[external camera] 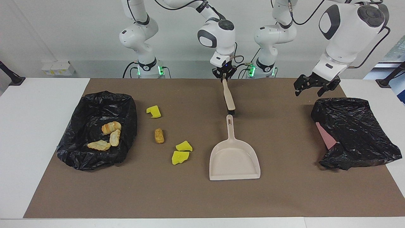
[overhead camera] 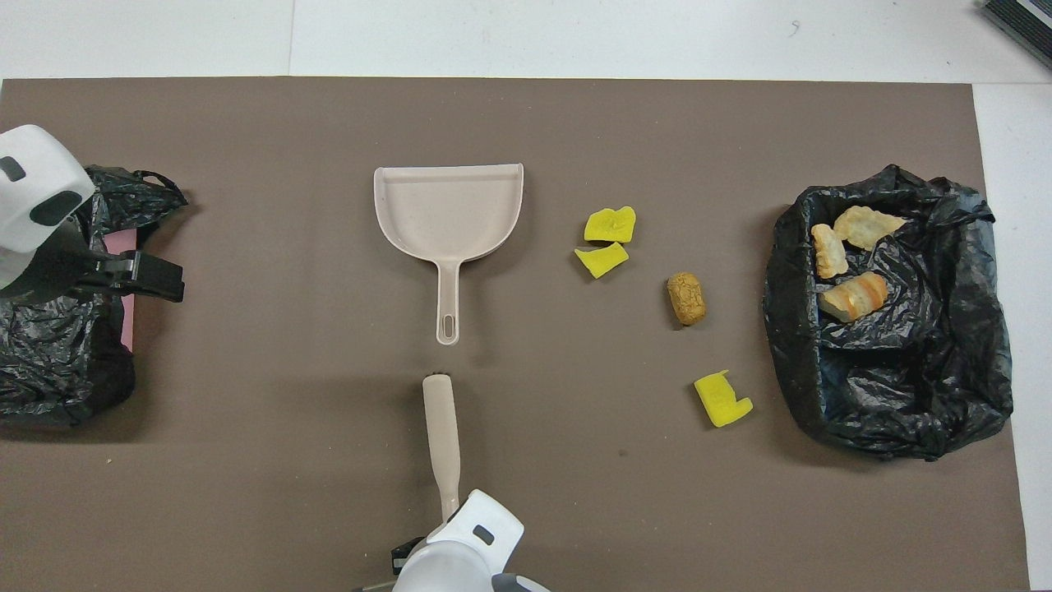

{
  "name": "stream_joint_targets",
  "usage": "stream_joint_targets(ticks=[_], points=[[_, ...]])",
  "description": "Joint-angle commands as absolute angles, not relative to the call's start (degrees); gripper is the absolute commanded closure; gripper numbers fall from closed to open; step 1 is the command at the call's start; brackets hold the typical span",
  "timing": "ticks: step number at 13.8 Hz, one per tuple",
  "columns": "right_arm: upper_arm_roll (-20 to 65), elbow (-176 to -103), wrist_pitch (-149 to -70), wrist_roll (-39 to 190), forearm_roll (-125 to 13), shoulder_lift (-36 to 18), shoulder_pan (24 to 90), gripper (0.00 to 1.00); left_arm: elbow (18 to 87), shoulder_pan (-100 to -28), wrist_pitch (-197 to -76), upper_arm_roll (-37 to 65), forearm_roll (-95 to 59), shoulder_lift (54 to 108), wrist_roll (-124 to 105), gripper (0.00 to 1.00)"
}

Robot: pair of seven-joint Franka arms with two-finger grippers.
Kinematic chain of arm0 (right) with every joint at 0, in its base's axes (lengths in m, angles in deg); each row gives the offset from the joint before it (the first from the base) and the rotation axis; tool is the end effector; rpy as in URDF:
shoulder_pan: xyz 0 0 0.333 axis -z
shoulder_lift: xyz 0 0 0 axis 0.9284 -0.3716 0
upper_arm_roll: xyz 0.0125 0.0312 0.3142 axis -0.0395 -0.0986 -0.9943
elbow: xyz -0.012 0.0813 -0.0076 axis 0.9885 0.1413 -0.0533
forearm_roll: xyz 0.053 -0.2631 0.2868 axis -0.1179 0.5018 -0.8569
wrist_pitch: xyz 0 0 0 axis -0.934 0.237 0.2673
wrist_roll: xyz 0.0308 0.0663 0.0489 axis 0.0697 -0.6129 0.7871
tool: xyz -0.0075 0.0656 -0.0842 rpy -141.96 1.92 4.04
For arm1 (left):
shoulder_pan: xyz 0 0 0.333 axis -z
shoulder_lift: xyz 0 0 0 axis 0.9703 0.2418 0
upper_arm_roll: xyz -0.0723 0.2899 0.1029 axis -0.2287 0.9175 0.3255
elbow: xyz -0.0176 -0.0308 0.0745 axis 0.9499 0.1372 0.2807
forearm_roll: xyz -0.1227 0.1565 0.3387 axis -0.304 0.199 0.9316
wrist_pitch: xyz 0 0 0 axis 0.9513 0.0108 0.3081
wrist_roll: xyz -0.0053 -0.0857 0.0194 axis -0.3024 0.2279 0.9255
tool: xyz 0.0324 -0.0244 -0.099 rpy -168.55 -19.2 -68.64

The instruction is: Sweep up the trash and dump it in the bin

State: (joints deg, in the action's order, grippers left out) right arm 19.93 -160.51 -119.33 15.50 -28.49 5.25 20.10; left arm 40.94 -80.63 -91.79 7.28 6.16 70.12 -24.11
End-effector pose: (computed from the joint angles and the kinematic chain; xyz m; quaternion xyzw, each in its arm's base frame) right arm 0.2830 0.4606 0.3904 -0.9988 -0.0386 0.0086 0.0291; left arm 0.5485 -0.0544 0.5787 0.9988 -0.0400 -0.0254 0.0083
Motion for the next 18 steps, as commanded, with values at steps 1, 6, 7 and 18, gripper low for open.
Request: stream_joint_targets(ticks=[1, 6, 7, 18], points=[[19.7, -161.2, -112.2, 14.8, -28.6, 10.9, 22.8, 1.00, 42.5, -81.2, -92.9, 6.9, 7.0, 68.8, -24.3, 0.00], [19.9, -161.6, -100.9, 5.5, -26.8, 13.2, 26.0, 1.00, 43.7, -79.2, -96.6, 6.1, 6.5, 68.3, -23.3, 0.00], [19.9, -161.6, -99.1, 3.6, -26.2, 13.2, 27.1, 1.00, 44.5, -76.7, -96.8, 6.1, 6.5, 68.1, -23.1, 0.00], [19.6, -167.2, -83.1, -5.9, -22.4, 16.3, 37.3, 1.00, 54.0, -57.4, -122.3, 6.2, 8.2, 80.7, -2.2, 0.00]])
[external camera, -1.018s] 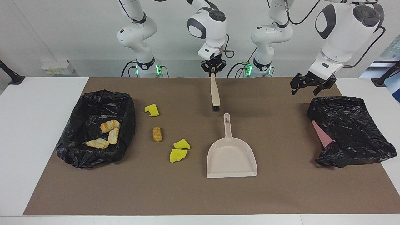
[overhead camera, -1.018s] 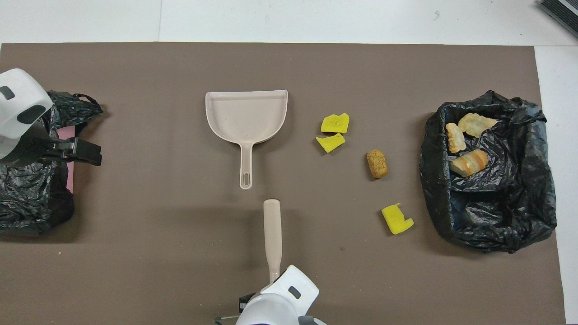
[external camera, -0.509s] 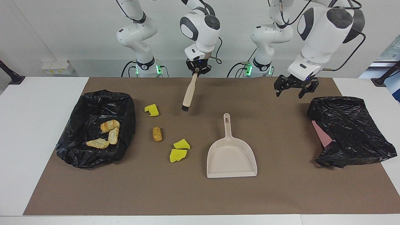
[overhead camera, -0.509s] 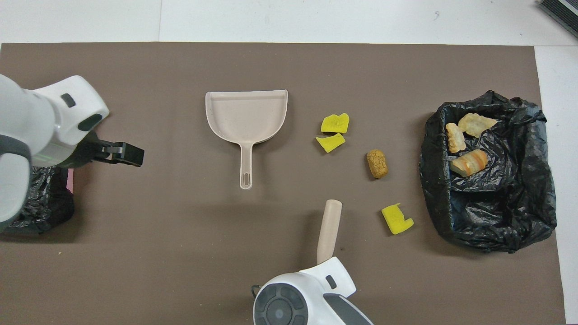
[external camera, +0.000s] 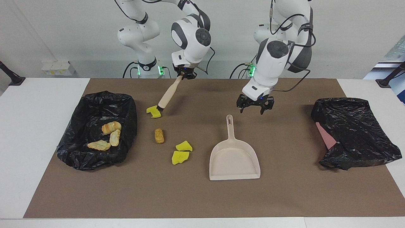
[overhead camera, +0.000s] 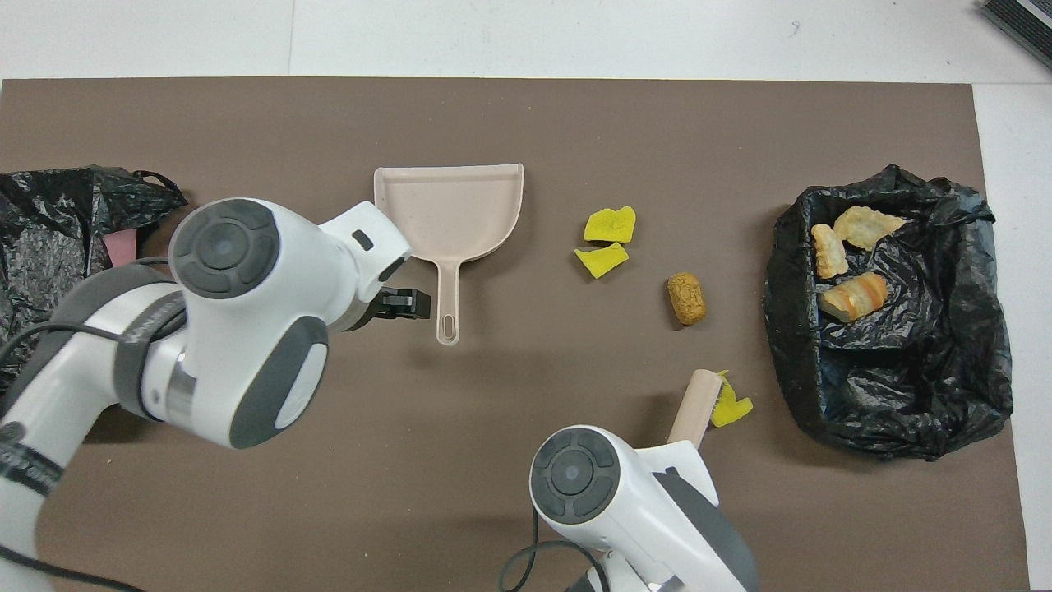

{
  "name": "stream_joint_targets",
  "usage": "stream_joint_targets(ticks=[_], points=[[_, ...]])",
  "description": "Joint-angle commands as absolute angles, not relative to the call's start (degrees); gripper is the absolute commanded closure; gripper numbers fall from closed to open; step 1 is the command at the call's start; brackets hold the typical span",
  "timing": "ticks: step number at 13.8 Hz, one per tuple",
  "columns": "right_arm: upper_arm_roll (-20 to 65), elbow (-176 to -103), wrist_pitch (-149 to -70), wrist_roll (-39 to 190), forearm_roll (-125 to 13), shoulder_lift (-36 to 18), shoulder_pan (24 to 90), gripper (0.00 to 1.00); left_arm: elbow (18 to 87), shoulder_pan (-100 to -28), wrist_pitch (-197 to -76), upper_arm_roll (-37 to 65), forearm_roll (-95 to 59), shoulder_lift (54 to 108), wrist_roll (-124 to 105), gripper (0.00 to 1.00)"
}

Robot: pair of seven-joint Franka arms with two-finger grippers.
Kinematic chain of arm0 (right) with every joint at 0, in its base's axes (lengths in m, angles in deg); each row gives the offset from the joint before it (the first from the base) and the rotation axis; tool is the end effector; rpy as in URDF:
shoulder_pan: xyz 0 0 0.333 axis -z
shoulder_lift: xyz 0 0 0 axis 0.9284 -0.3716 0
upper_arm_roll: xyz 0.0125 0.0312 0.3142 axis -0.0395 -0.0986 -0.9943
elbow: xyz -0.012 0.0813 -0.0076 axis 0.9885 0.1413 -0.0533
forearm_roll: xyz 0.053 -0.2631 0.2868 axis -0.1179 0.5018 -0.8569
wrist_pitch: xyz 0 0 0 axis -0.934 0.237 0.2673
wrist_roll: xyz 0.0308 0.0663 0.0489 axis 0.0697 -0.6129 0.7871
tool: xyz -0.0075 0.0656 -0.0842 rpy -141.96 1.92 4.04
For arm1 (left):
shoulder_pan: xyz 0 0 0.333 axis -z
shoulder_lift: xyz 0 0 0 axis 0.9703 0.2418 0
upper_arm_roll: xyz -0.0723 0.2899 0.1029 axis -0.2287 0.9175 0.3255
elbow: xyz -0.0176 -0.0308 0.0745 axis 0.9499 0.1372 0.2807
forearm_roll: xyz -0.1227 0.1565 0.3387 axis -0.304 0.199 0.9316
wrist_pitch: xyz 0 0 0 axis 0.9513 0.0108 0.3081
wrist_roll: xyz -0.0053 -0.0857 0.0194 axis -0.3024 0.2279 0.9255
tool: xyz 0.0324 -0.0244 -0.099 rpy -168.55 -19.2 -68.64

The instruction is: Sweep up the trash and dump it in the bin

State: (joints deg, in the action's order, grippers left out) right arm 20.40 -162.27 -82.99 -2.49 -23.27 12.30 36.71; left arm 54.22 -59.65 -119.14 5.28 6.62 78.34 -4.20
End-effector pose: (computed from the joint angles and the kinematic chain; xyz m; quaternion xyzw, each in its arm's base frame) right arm 0.3387 0.2924 0.3994 0.9380 -0.2384 -0.1203 0.2209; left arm 0.5238 -0.2793 0.4291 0.9974 -0.0631 0.0172 0.0290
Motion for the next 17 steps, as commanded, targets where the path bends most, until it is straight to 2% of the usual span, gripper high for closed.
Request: stream_joint_targets(ticks=[1, 4, 5, 6, 7, 8, 10, 13, 15, 16, 17], points=[[19.6, -170.4, -84.3, -6.7, -22.4, 18.2, 37.4, 1.00, 53.9, -56.2, -124.9, 6.3, 8.8, 82.5, -0.7, 0.00], [19.5, -180.0, -91.7, -7.3, -22.6, 24.0, 39.3, 1.00, 53.8, -55.4, -128.7, 6.2, 11.0, 84.6, 2.6, 0.00], [19.5, -181.5, -92.9, -6.3, -22.6, 24.7, 40.0, 1.00, 53.6, -55.0, -129.2, 6.2, 11.1, 85.6, 2.6, 0.00], [19.5, -182.2, -93.5, -5.4, -22.7, 24.9, 40.8, 1.00, 53.5, -55.1, -129.3, 6.2, 11.1, 85.7, 2.6, 0.04], [19.5, -182.5, -94.5, -4.7, -22.7, 24.9, 41.6, 1.00, 53.4, -55.1, -129.4, 6.2, 11.1, 85.7, 2.6, 0.12], [19.5, -182.8, -95.4, -3.8, -22.7, 24.8, 42.7, 1.00, 53.5, -55.0, -129.4, 6.2, 11.1, 85.7, 2.6, 0.14], [19.5, -183.4, -98.8, 0.0, -22.8, 24.1, 46.5, 1.00, 53.5, -54.6, -129.4, 6.1, 11.1, 85.8, 2.6, 0.14], [19.5, -183.5, -101.7, 4.0, -23.1, 23.2, 48.7, 1.00, 53.4, -54.1, -130.3, 6.1, 11.0, 86.8, 3.0, 0.19], [19.5, -182.5, -104.8, 7.4, -23.1, 20.3, 50.9, 1.00, 53.4, -53.9, -131.3, 6.2, 11.0, 88.2, 3.2, 0.21], [19.5, -181.6, -106.8, 9.0, -23.1, 19.4, 52.1, 1.00, 53.3, -53.8, -131.6, 6.2, 11.0, 88.5, 3.1, 0.28], [19.6, -179.5, -107.1, 10.4, -22.9, 17.4, 52.5, 1.00, 53.2, -53.9, -131.6, 6.2, 11.0, 88.5, 3.1, 0.46]])
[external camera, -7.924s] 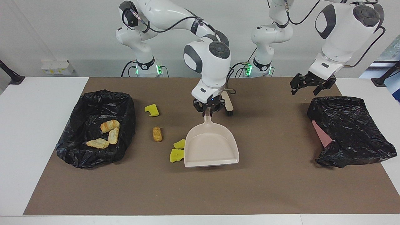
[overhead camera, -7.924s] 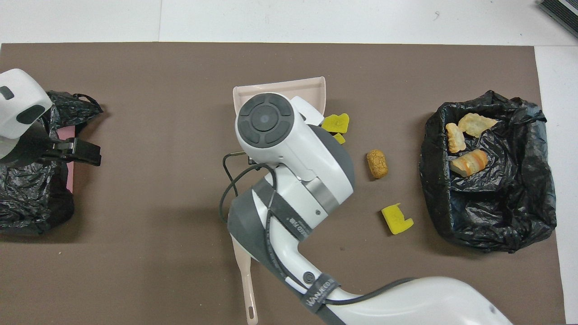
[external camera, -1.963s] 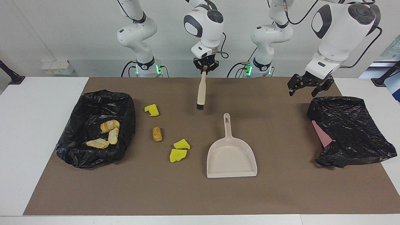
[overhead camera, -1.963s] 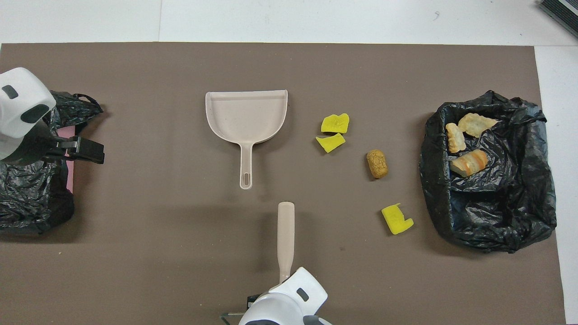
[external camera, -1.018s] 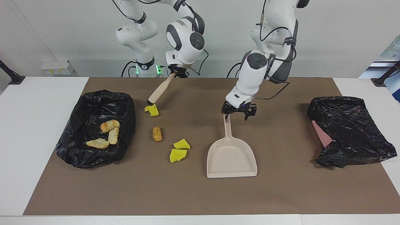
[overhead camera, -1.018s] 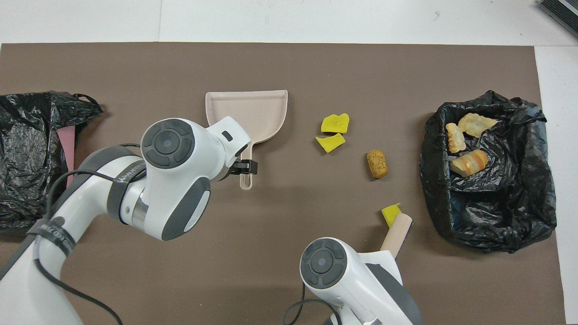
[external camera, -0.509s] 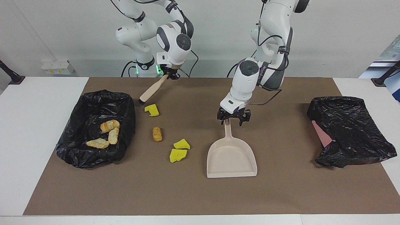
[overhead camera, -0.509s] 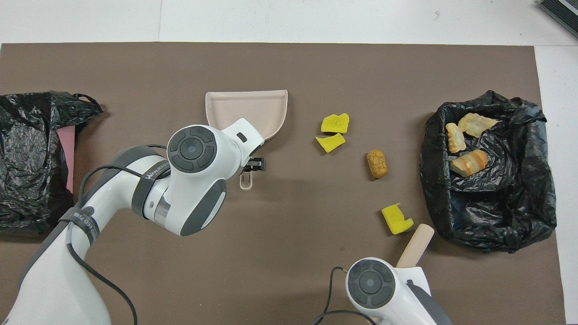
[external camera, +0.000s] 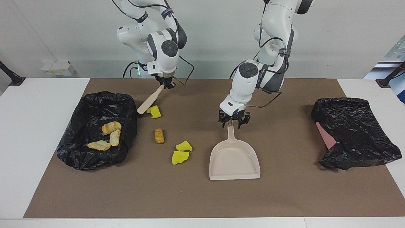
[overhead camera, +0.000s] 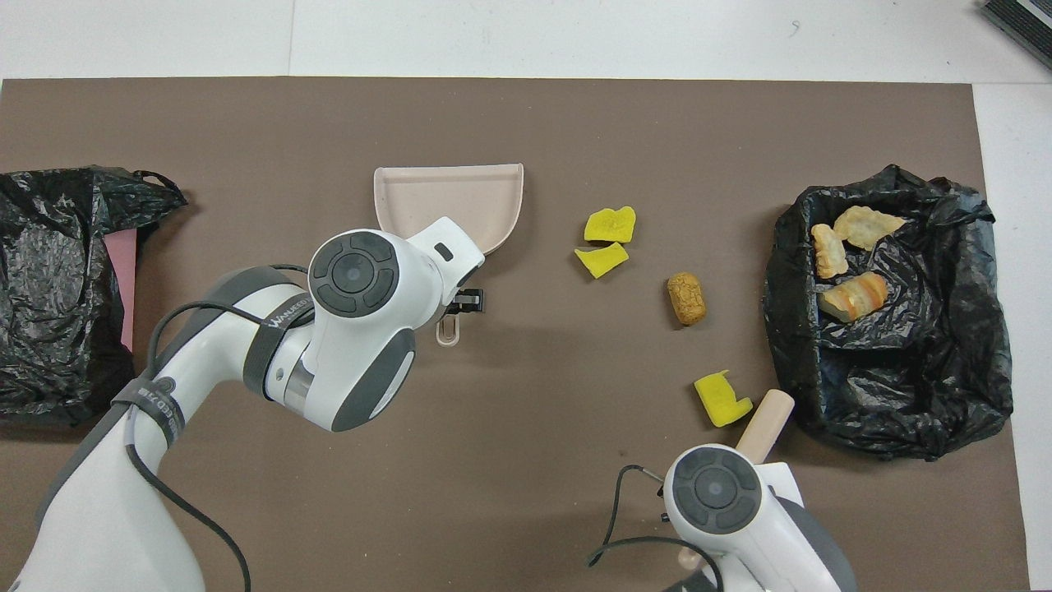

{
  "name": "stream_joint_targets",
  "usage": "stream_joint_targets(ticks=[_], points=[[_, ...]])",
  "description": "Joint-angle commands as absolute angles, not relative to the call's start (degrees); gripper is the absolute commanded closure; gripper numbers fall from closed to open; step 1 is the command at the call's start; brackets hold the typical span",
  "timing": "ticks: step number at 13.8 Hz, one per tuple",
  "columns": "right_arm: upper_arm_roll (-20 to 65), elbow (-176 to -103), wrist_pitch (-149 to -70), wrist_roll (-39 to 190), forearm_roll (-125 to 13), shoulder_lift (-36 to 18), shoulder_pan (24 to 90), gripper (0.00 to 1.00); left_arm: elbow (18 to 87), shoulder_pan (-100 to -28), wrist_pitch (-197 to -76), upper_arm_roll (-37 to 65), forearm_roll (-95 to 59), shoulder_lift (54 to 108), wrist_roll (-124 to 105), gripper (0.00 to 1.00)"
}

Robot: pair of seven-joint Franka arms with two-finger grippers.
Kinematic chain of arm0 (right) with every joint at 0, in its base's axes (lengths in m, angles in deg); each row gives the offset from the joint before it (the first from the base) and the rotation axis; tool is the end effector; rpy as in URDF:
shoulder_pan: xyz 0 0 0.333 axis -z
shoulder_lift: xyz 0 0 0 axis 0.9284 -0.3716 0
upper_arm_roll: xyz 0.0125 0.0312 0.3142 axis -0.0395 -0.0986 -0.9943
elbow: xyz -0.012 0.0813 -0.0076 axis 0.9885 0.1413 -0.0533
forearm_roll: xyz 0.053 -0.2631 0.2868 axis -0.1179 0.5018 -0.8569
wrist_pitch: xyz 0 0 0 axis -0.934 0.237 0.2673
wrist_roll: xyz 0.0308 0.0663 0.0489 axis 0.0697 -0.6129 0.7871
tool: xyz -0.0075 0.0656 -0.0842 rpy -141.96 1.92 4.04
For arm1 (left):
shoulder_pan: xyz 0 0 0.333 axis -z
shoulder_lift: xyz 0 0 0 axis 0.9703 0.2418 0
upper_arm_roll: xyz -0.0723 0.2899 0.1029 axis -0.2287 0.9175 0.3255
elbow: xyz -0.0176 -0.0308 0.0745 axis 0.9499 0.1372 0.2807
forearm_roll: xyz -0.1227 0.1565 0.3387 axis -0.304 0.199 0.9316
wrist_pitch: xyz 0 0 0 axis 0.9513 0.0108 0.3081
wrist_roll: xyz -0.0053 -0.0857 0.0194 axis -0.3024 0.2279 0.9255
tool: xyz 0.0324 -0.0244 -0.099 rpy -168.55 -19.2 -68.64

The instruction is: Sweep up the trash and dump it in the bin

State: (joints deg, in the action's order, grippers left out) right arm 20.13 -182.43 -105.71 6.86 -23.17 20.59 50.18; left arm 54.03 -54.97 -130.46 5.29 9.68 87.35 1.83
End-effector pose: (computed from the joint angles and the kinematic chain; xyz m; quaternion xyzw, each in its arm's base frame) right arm 0.3489 0.1804 0.3350 0.9481 -0.2731 -0.0882 0.1371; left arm 0.5266 -0.3335 0.3557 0.9966 -0.0627 0.0378 0.0374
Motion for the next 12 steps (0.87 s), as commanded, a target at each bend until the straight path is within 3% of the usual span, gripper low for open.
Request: stream_joint_targets(ticks=[1, 2, 6, 12], points=[[19.6, -176.6, -107.1, 11.0, -22.3, 15.2, 53.8, 1.00, 53.2, -53.9, -131.7, 6.2, 11.0, 88.5, 2.9, 0.91], [19.6, -174.0, -107.0, 12.1, -21.8, 12.9, 55.1, 1.00, 53.2, -54.1, -131.7, 6.2, 11.0, 88.6, 2.4, 1.00], [19.6, -165.7, -109.2, 15.3, -19.4, 5.5, 56.8, 1.00, 51.5, -55.5, -130.3, 6.6, 11.2, 87.5, -0.2, 1.00], [19.5, -150.9, -107.8, 18.2, -18.4, -5.7, 53.4, 1.00, 52.4, -58.7, -122.1, 6.8, 12.2, 83.3, -19.3, 1.00]])
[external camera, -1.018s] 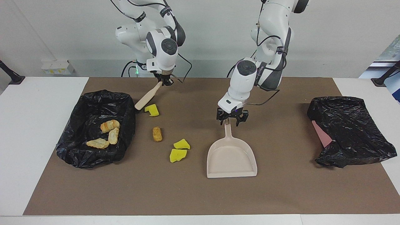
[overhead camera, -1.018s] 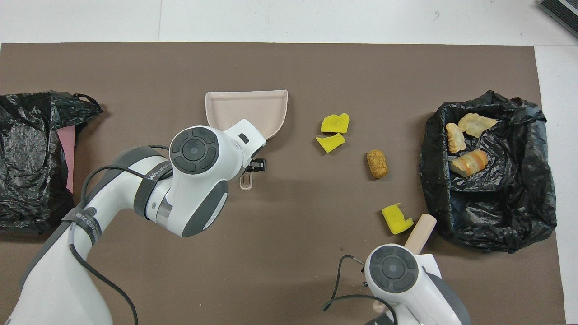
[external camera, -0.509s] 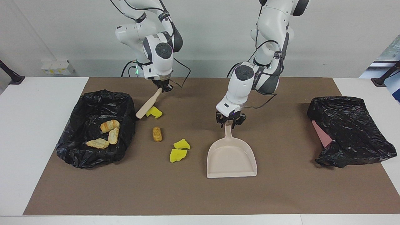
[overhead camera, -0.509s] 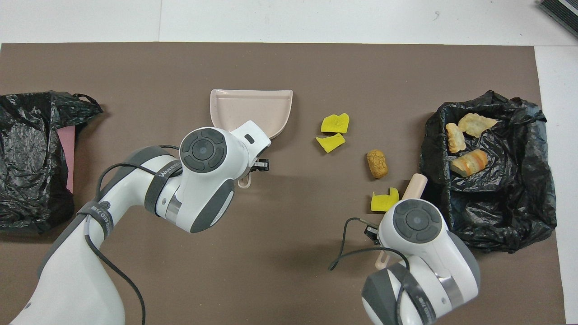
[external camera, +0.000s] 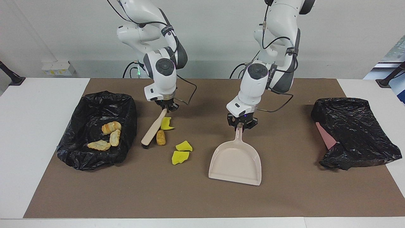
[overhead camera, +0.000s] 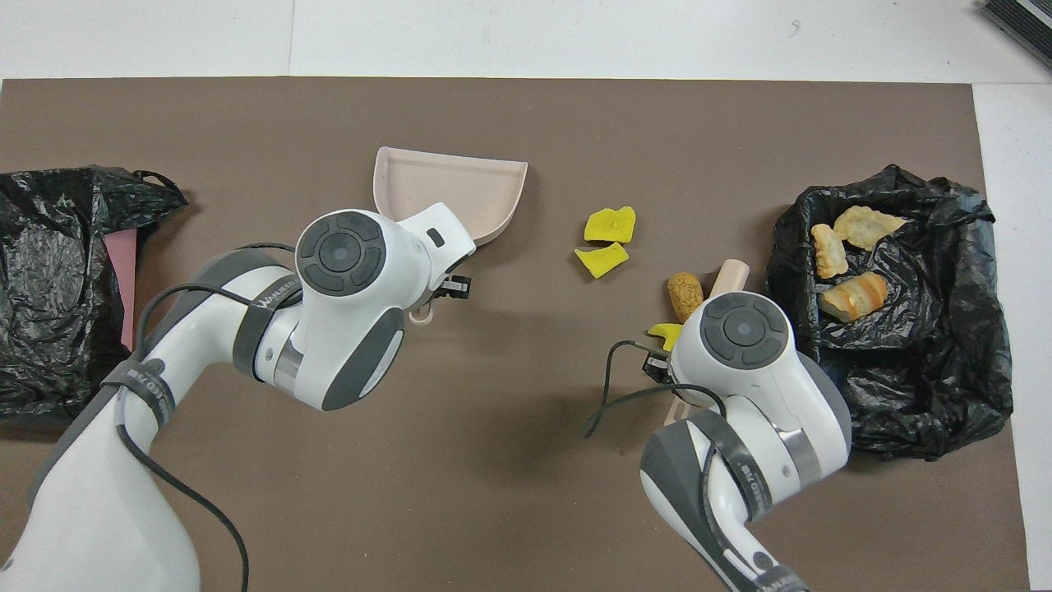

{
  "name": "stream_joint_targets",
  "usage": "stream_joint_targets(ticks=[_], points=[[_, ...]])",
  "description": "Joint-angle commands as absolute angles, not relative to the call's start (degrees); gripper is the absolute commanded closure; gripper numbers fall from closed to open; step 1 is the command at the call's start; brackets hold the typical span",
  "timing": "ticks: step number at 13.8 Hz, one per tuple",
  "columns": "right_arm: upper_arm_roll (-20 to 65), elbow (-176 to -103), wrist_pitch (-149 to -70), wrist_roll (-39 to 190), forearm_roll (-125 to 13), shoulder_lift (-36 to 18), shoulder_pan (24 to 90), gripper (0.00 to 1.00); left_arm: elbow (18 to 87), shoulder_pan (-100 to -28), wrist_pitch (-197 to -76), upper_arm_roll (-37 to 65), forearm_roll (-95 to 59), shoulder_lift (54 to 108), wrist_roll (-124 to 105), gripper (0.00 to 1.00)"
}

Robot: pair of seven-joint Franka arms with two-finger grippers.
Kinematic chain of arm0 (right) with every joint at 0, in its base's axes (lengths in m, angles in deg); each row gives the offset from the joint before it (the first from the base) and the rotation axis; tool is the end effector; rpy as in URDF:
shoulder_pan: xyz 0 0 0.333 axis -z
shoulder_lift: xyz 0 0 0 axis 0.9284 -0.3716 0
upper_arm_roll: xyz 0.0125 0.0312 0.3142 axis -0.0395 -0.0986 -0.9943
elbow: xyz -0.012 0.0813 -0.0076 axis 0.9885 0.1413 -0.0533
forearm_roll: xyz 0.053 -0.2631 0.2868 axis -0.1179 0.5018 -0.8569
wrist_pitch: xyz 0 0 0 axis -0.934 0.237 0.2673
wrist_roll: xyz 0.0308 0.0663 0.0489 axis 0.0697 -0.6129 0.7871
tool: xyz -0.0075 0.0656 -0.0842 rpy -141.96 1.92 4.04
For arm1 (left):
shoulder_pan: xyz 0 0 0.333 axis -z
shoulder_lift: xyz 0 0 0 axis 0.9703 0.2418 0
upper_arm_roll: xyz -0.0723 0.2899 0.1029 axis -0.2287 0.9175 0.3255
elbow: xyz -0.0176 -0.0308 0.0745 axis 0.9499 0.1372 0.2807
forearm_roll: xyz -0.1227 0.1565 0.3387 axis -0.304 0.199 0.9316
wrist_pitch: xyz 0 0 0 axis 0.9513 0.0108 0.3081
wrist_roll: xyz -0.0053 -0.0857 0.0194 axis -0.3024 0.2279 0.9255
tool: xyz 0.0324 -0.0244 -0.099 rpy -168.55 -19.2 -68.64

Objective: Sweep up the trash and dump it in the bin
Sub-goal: 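Sweep the yellow sponge pieces with the right gripper's brush toward the dustpan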

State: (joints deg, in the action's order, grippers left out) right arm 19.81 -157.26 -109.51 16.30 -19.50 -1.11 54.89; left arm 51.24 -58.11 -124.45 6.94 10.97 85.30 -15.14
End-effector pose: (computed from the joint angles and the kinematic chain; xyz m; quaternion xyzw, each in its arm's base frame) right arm 0.4980 0.2104 0.3425 0.9728 -0.2099 -0.0545 0.0810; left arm 0.5532 -0.2879 0.3890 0.9838 -0.1749 0.0392 0.0095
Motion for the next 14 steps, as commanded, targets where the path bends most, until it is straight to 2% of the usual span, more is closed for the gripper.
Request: stream_joint_targets(ticks=[1, 3, 4, 6, 7, 8, 9, 10, 11, 12, 13, 14], points=[[19.5, -148.3, -107.0, 19.1, -18.4, -7.3, 52.4, 1.00, 53.4, -58.8, -122.4, 6.7, 12.2, 82.8, -19.5, 1.00], [19.4, -144.6, -104.8, 22.5, -18.7, -8.7, 51.6, 1.00, 56.5, -58.7, -125.0, 6.7, 12.1, 82.6, -19.4, 1.00], [19.4, -143.9, -104.5, 24.6, -19.0, -8.9, 50.2, 1.00, 58.0, -58.9, -129.1, 6.7, 12.1, 82.8, -19.3, 0.92], [19.4, -143.8, -103.6, 26.0, -19.2, -8.9, 48.5, 1.00, 59.9, -59.0, -131.7, 6.7, 12.1, 82.3, -19.3, 0.27], [19.4, -142.0, -100.6, 26.0, -18.9, -8.9, 48.0, 1.00, 60.0, -59.0, -131.8, 6.7, 12.1, 82.3, -19.3, 0.17], [19.4, -140.0, -98.5, 26.2, -19.0, -8.9, 48.4, 1.00, 59.9, -59.0, -132.0, 6.7, 12.1, 82.3, -19.2, 0.16], [19.4, -139.7, -98.1, 26.2, -19.4, -8.5, 49.3, 1.00, 59.9, -58.9, -132.1, 6.7, 12.1, 82.3, -19.2, 0.17], [19.4, -139.6, -97.3, 26.2, -19.9, -7.6, 49.4, 1.00, 59.9, -58.9, -132.1, 6.7, 12.1, 82.3, -19.4, 0.23], [19.5, -139.6, -95.7, 26.3, -19.9, -6.6, 49.4, 1.00, 59.9, -58.9, -131.8, 6.6, 12.1, 82.3, -19.4, 0.35], [19.5, -139.6, -94.4, 26.5, -19.8, -5.9, 49.4, 1.00, 60.0, -58.4, -131.6, 6.7, 12.1, 82.3, -19.2, 0.76], [19.7, -139.6, -93.5, 28.1, -18.9, -5.6, 49.6, 1.00, 59.9, -58.5, -131.2, 6.7, 12.1, 82.4, -19.3, 1.00], [19.9, -139.6, -92.7, 30.6, -18.8, -5.4, 49.8, 1.00, 59.7, -58.7, -131.1, 6.7, 12.1, 82.6, -19.4, 1.00]])
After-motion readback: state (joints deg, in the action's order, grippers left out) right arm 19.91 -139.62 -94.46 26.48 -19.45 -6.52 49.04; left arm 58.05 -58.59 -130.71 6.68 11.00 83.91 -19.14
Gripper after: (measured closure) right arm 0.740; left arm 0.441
